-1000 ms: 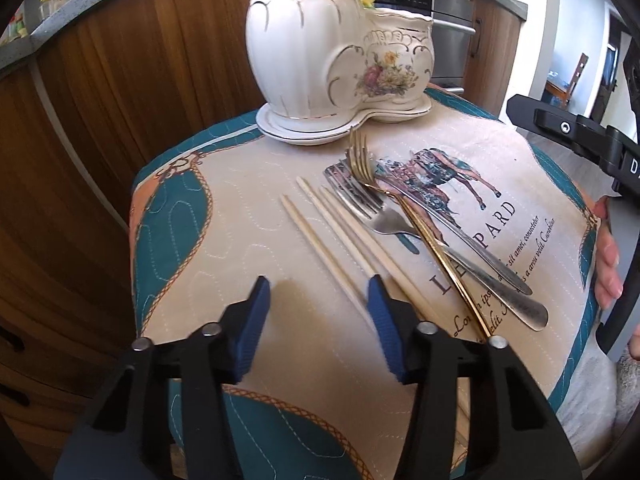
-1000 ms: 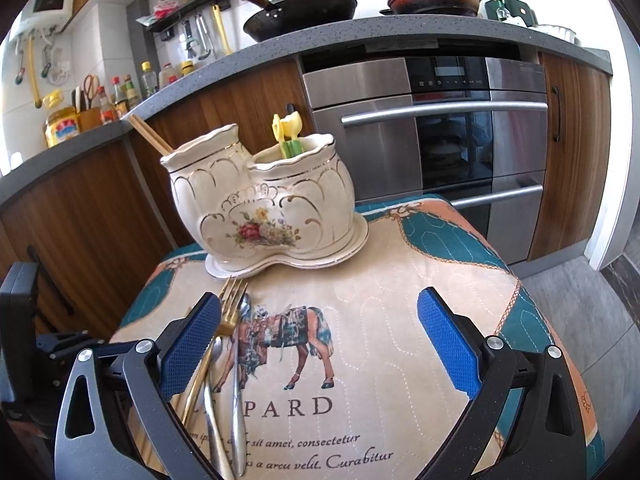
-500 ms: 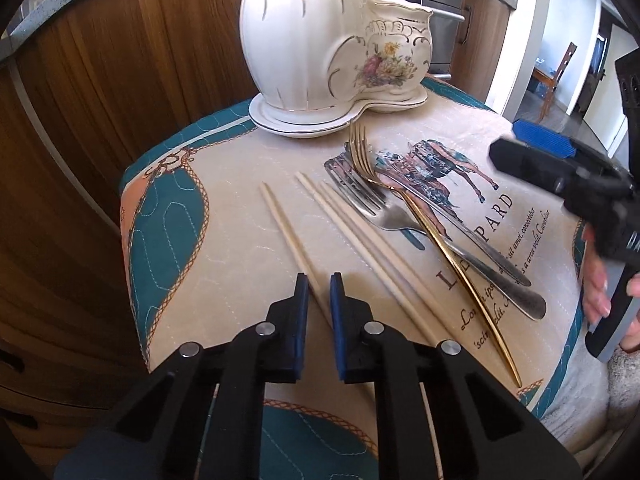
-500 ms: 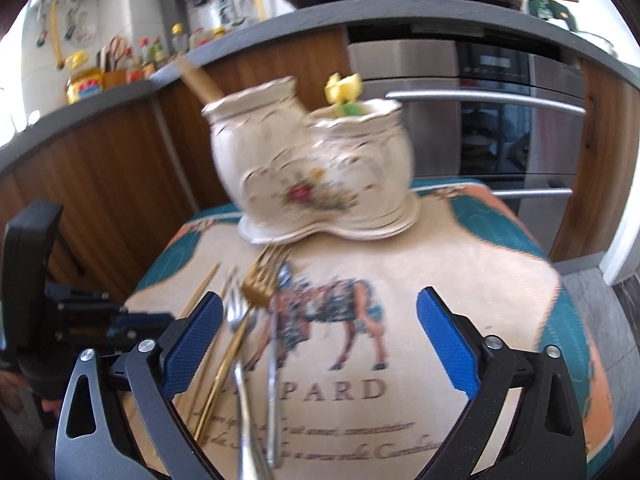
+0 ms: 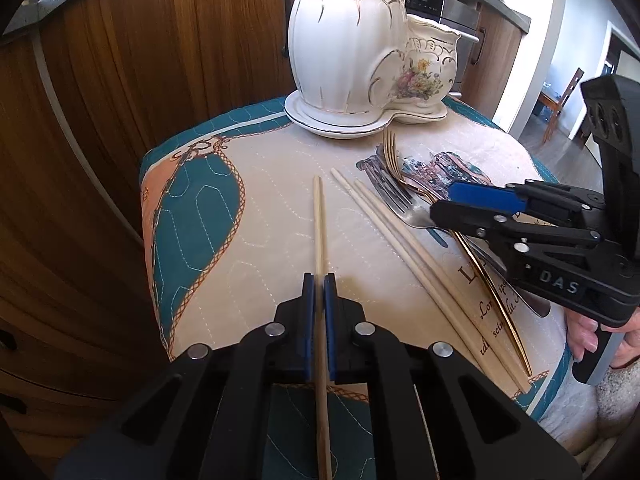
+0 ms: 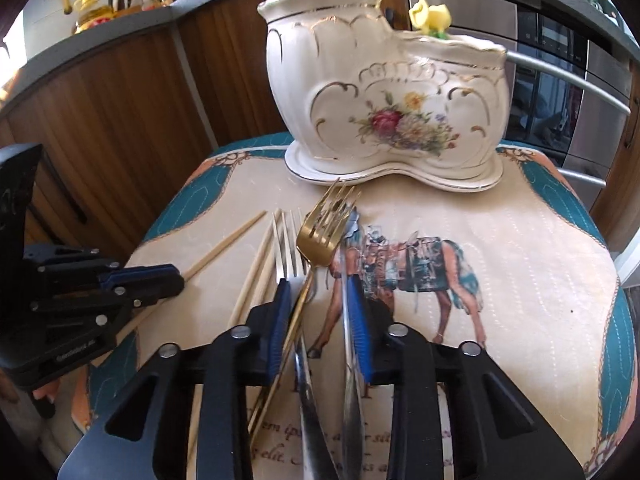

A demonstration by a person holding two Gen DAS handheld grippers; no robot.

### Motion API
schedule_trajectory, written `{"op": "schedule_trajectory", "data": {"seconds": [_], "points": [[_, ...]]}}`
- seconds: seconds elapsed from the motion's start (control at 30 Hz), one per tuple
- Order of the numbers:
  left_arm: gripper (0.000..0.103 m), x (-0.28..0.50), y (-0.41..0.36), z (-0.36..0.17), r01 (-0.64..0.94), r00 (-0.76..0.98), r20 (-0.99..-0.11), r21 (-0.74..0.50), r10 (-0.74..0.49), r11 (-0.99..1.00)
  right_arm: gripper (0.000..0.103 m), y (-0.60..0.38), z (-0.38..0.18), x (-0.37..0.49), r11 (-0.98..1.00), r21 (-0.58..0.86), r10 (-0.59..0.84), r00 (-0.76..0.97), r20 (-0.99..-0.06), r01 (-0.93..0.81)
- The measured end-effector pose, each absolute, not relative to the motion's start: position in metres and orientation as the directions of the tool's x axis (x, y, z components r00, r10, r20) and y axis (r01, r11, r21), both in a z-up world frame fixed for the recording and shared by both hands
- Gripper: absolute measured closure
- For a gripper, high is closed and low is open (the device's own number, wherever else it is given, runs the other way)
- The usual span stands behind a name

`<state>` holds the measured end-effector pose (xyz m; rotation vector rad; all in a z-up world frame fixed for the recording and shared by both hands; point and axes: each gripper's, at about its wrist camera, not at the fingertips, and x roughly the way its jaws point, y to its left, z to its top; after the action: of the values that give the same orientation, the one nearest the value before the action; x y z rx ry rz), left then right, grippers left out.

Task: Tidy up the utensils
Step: 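Lift the chopstick over the tall cup while the right tool carries the gold fork over the small cup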

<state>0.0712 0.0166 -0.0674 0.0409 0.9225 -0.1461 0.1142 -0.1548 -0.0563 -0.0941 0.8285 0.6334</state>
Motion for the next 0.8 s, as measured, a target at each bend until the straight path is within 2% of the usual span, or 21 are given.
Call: {"op": "schedule_trajectory", "data": {"seconds": [0.07,0.23,0.43,0.6,0.8], "points": [[0.098,0.072,0.017,-0.068,0.142,0.597,-0.796,-0.025,-0.106,0.989,0.082,-0.152,-0.056,0.114,0.813,0.162,0.487,0.499,-0.717,-0.560],[0.098,0.073,0.018,-0.068,0.145,0.584,-0.805,-0.022,-0.103,0.989,0.089,-0.149,-0.060,0.121,0.809,0.208,0.501,0.460,-0.733,-0.549],[0.098,0.077,0.013,-0.066,0.156,0.548,-0.833,0.012,-0.076,0.988,0.096,-0.160,-0.055,0.120,0.789,0.280,0.553,0.435,-0.710,-0.547],[0.097,0.078,0.006,-0.066,0.179,0.533,-0.846,0.074,-0.033,0.981,0.097,-0.172,-0.047,0.111,0.765,0.309,0.591,0.427,-0.684,-0.565],[0.099,0.078,0.008,-0.065,0.169,0.548,-0.836,0.067,-0.037,0.983,0.097,-0.187,-0.033,0.104,0.744,0.331,0.630,0.444,-0.637,-0.580]]}}
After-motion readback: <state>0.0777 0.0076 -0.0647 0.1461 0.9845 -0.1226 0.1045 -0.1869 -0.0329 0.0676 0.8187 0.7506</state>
